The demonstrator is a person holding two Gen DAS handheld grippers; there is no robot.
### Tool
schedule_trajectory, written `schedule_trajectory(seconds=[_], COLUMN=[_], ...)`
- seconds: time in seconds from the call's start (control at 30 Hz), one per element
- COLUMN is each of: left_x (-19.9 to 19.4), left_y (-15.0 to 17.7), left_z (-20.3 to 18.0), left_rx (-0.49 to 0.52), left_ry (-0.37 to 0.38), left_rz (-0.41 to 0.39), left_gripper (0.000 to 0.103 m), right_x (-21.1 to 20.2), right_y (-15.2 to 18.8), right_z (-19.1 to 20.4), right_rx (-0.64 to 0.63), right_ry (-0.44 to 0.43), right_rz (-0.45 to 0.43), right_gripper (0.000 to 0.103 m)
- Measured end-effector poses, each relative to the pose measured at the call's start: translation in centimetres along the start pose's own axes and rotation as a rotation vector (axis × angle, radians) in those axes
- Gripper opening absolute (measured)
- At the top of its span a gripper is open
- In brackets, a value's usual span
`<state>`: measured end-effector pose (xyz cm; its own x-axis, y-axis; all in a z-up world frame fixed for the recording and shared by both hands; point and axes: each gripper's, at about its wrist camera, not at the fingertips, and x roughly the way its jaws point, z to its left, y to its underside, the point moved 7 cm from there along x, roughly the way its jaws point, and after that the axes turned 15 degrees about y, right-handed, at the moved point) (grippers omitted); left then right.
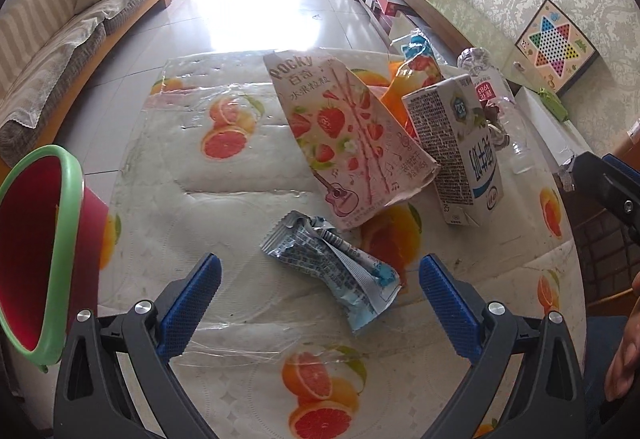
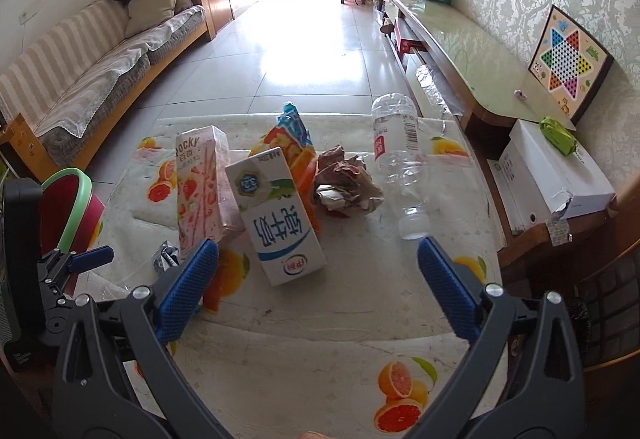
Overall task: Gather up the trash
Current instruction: 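Move both tools back to the table and grasp the blue snack wrapper with the left tool, then grasp the white milk carton with the right tool while the left tool holds the wrapper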
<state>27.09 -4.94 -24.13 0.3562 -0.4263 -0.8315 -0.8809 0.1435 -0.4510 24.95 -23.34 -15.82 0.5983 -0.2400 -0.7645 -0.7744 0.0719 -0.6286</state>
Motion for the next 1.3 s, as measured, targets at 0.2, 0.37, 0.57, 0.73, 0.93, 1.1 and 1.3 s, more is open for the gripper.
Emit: schedule_trajectory(seconds=[0.2,0.37,0.57,0.73,0.93,1.1,1.3], left_x=[2.5,3.5,3.6,3.1,1.4,-0.1,-0.8], left_y=[0.3,0.6,0.6,0.1,-0.6,-0.9,-0.9], left_z=[-0.2,0.5,0.5,0.6,0.9,1.6,2.7], left_rx=[-0.022,-0.081,-0.064,-0.044,-0.008,-0.006,-0.018], left_ry=[-0.071,-0.09,-0.09,-0.076,-0.072,-0.067,-0.057], left_rz=[0.043,0.067,0.066,0.063,0.034,0.008,-0.01], left_gripper=[0.08,0.063,0.028,0.016,0.012,0.012,0.012], right_x=[1.4,2.3,2.6,3.0,4.3,5.6,7.3], right_y=[0.9,1.3,1.5,1.4,1.2,1.3,1.2], right_z=[-1.7,-2.2,-2.1,-1.7,-0.3,1.9,3.3], right_rx=[0.034,0.056,0.057,0.047,0.014,-0.043,-0.084], right_ry=[-0.015,-0.029,-0.039,-0.041,-0.041,-0.057,-0.046], right_rz=[0.018,0.032,0.036,0.039,0.054,0.074,0.09], right_gripper=[0.098,0.098,0.098,0.098,0.098,0.098,0.098])
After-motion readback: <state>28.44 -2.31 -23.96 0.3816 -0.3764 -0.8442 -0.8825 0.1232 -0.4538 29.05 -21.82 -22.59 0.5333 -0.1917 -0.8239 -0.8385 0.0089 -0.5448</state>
